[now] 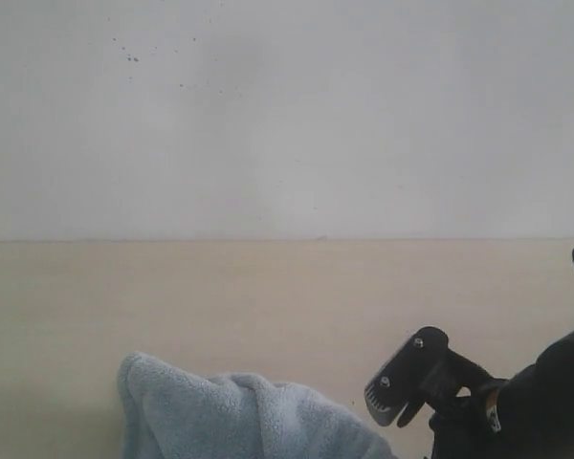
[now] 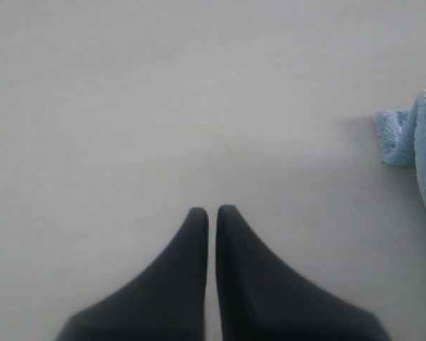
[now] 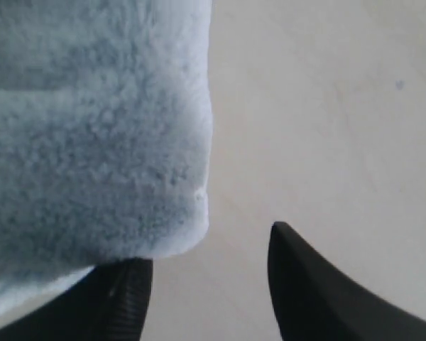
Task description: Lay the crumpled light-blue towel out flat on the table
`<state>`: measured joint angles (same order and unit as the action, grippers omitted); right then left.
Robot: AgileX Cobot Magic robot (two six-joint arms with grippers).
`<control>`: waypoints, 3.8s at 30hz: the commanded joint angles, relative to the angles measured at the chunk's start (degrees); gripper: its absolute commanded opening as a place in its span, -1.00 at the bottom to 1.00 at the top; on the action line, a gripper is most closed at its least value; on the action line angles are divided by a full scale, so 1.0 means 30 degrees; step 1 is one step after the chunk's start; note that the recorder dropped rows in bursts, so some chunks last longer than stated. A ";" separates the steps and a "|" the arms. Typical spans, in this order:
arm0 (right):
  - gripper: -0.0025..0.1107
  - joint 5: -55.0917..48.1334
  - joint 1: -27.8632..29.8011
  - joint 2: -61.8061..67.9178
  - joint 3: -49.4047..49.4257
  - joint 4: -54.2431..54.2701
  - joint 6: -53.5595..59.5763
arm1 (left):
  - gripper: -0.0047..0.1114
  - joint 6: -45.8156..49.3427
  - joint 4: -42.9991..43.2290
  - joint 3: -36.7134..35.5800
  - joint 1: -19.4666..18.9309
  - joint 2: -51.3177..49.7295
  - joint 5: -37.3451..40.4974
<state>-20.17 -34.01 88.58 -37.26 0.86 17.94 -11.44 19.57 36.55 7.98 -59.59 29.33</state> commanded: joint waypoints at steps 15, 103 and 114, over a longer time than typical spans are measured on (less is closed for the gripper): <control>-0.96 0.3720 0.0093 0.0000 0.0110 0.0617 0.0136 | -0.85 -0.0211 -0.0577 -0.0081 -0.0100 0.0123 -0.0261; 0.07 -0.1848 0.1622 0.0306 -0.5535 0.5699 -0.2276 | -0.85 2.0737 -1.7992 -0.6171 1.1932 -0.5582 -1.2358; -0.01 -0.4026 0.1586 0.5765 -0.7849 1.3160 0.6234 | -0.85 2.4834 -2.8801 -0.6402 0.9248 -0.5582 -1.3011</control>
<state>-33.82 -29.64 104.82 -60.41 38.95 34.17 62.33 -65.81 17.63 35.92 -76.31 -9.32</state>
